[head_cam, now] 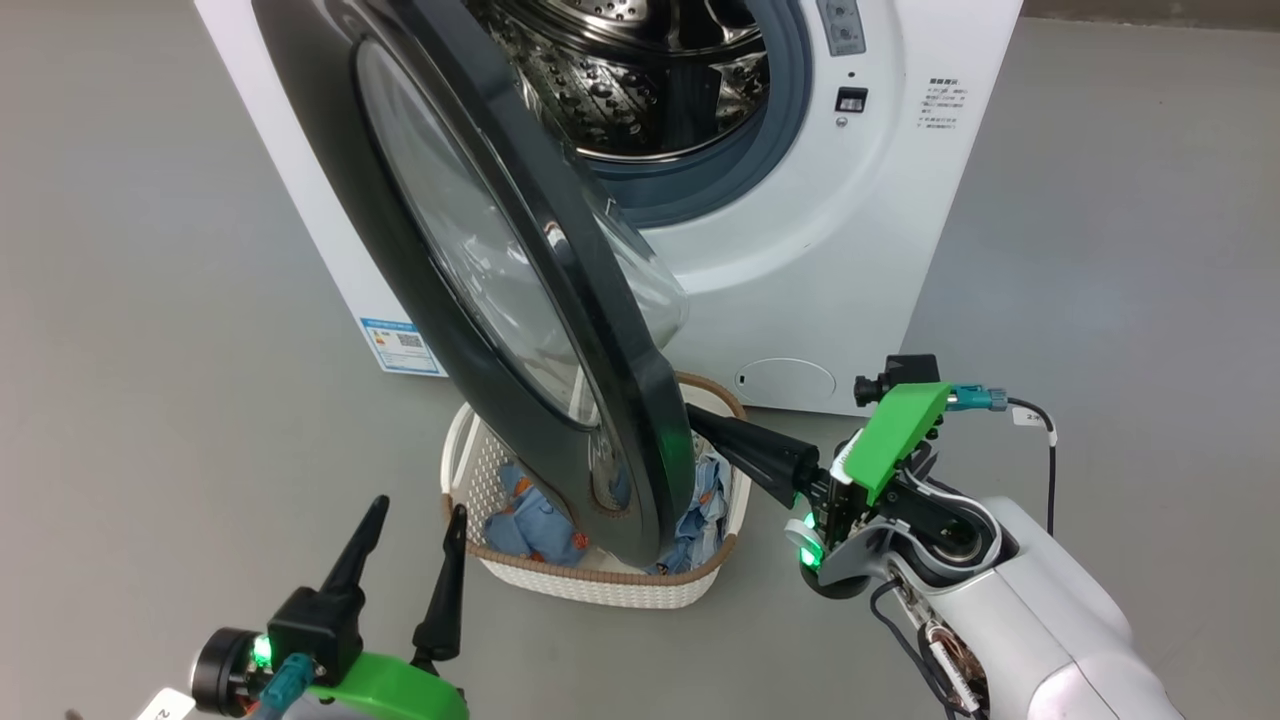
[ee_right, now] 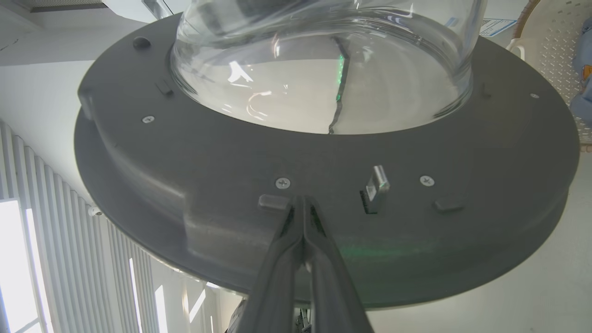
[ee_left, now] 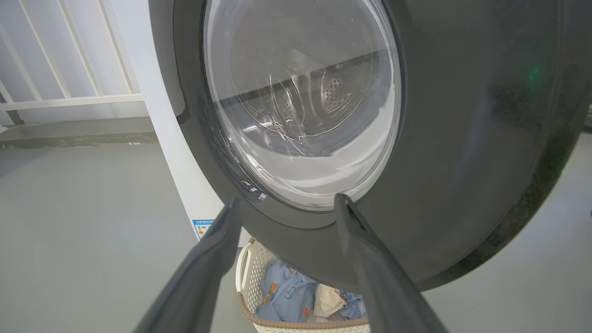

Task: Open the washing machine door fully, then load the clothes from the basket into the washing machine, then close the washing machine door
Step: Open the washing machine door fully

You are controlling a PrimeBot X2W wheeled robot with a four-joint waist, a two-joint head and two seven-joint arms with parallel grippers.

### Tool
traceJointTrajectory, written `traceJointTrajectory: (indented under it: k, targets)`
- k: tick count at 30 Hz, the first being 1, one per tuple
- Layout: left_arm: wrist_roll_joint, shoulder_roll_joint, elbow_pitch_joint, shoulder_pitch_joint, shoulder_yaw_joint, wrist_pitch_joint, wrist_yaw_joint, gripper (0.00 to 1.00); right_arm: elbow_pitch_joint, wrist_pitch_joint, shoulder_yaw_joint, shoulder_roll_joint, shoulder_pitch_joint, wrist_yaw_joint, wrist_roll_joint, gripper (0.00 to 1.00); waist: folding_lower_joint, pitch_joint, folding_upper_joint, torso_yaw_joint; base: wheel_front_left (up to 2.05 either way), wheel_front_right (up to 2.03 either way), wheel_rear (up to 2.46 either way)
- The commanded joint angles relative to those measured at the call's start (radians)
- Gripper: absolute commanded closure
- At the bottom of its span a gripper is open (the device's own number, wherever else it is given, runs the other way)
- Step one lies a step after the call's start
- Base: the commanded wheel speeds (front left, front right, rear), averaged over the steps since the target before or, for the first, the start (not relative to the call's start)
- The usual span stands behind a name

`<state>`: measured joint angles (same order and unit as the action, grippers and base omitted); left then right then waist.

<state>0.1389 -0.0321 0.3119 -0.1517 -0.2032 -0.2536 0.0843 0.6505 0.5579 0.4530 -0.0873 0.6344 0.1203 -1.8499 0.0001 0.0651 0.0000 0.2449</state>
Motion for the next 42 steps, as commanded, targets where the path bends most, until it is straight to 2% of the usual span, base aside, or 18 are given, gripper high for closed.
traceJointTrajectory:
  k: [1,12,20,21,22,23,24,36,42]
  targets:
    - [-0.014,-0.018,-0.021,-0.012,0.029,-0.008,0.004,0.00,-0.043,-0.009,0.015,0.037,0.024,0.010,-0.015,1.00,0.0000,-0.002,0.0000,-0.001,0.00,0.00,0.00]
    - [-0.015,-0.018,-0.022,-0.006,0.030,-0.008,0.006,0.00,-0.045,-0.048,-0.013,0.037,0.015,0.010,-0.009,1.00,0.0000,-0.007,0.0000,-0.015,0.00,0.00,0.00]
    - [-0.016,-0.018,-0.023,-0.005,0.040,-0.008,0.004,0.00,-0.142,-0.112,-0.099,0.008,-0.037,0.010,0.016,1.00,0.0000,-0.010,0.0000,-0.036,0.00,0.00,0.00]
    - [-0.015,-0.018,-0.024,-0.005,0.044,-0.008,0.002,0.00,-0.183,-0.144,-0.117,-0.009,-0.061,0.010,0.049,0.64,0.0000,-0.011,0.0000,-0.044,0.00,0.00,0.00]
    - [-0.015,-0.018,-0.025,-0.004,0.047,-0.008,0.001,0.00,-0.203,-0.163,-0.124,-0.017,-0.076,0.010,0.069,0.40,0.0000,-0.011,0.0000,-0.047,0.00,0.00,0.00]
    - [-0.015,-0.018,-0.025,-0.004,0.047,-0.008,0.001,0.00,-0.203,-0.163,-0.124,-0.017,-0.076,0.010,0.069,0.40,0.0000,-0.011,0.0000,-0.047,0.00,0.00,0.00]
    - [-0.014,-0.018,-0.026,-0.003,0.051,-0.008,0.000,0.00,-0.222,-0.183,-0.131,-0.023,-0.092,0.010,0.087,0.00,0.0000,-0.013,0.0000,-0.052,0.00,0.00,0.00]
    - [-0.020,-0.018,-0.025,0.014,0.071,-0.008,-0.001,0.00,-0.389,-0.390,-0.169,-0.090,-0.312,0.010,0.288,0.00,0.0000,-0.030,0.0000,-0.098,0.00,0.00,0.00]
    - [-0.026,-0.018,-0.026,0.021,0.083,-0.008,0.002,0.00,-0.430,-0.591,-0.154,-0.160,-0.389,0.010,0.507,0.00,0.0000,-0.034,0.0000,-0.124,0.00,0.00,0.00]
